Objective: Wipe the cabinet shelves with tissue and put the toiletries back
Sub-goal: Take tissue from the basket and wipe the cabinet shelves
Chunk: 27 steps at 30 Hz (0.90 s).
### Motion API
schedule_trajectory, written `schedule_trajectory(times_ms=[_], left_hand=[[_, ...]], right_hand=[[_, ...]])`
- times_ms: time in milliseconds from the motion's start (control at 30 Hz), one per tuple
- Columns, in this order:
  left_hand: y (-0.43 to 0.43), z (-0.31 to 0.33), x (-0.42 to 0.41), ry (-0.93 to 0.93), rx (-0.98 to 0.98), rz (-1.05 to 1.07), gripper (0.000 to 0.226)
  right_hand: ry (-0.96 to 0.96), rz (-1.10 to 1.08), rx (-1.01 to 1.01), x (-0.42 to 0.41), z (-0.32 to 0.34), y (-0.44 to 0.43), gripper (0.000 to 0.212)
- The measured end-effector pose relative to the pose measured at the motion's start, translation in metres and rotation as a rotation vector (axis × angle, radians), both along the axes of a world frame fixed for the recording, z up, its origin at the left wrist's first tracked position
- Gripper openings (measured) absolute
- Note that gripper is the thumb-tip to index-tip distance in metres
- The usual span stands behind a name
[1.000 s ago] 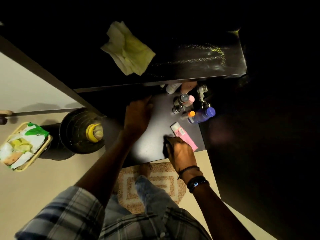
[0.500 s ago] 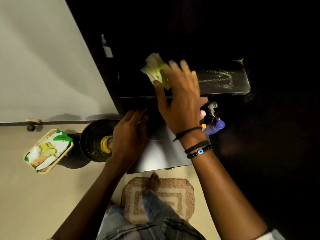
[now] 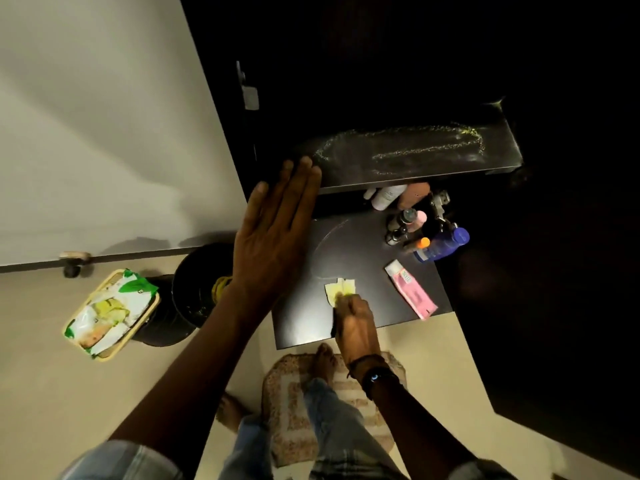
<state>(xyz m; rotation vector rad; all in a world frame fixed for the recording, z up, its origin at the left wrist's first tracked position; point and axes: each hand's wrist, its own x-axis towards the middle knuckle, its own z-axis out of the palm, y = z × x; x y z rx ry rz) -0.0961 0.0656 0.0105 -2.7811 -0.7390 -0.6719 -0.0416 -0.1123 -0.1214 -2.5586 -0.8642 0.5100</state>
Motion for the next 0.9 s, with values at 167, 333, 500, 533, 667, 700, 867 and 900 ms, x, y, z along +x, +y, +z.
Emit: schedule_trajectory(times_ms=[167, 333, 500, 533, 667, 700, 867, 900], left_hand=[[0.008, -0.005, -0.001, -0.011, -0.032, -0.053, 0.068], [0.007, -0.007, 0.0, -0.034, -0.086, -0.092, 0.051], [0.01, -0.01, 0.001, -0.005, -0.103, -0.092, 0.091], [0.009, -0.008, -0.001, 0.007, -0.116, -0.095, 0.095], [0.006, -0.005, -0.003, 0.003, -0.146, -0.109, 0.098], [0.005, -0.006, -0.003, 0.0, -0.15, -0.104, 0.099], [0.006, -0.008, -0.004, 0.04, -0.158, -0.099, 0.103], [0.006, -0.007, -0.004, 0.039, -0.152, -0.106, 0.097]], right_hand=[[-0.171, 0.232, 0.07, 0.016, -0.018, 0.052, 0.037], [-0.203, 0.159, -0.073, 0.085, -0.033, 0.126, 0.057], [-0.149, 0.352, -0.108, 0.033, -0.056, 0.123, 0.054], [-0.127, 0.455, -0.127, 0.006, -0.056, 0.1, 0.055], [-0.139, 0.528, -0.044, -0.063, -0.041, -0.005, 0.055], [-0.134, 0.481, -0.034, -0.057, -0.043, -0.014, 0.055], [-0.21, 0.251, -0.042, 0.03, -0.043, 0.041, 0.058], [-0.203, 0.222, -0.038, 0.049, -0.048, 0.061, 0.059]])
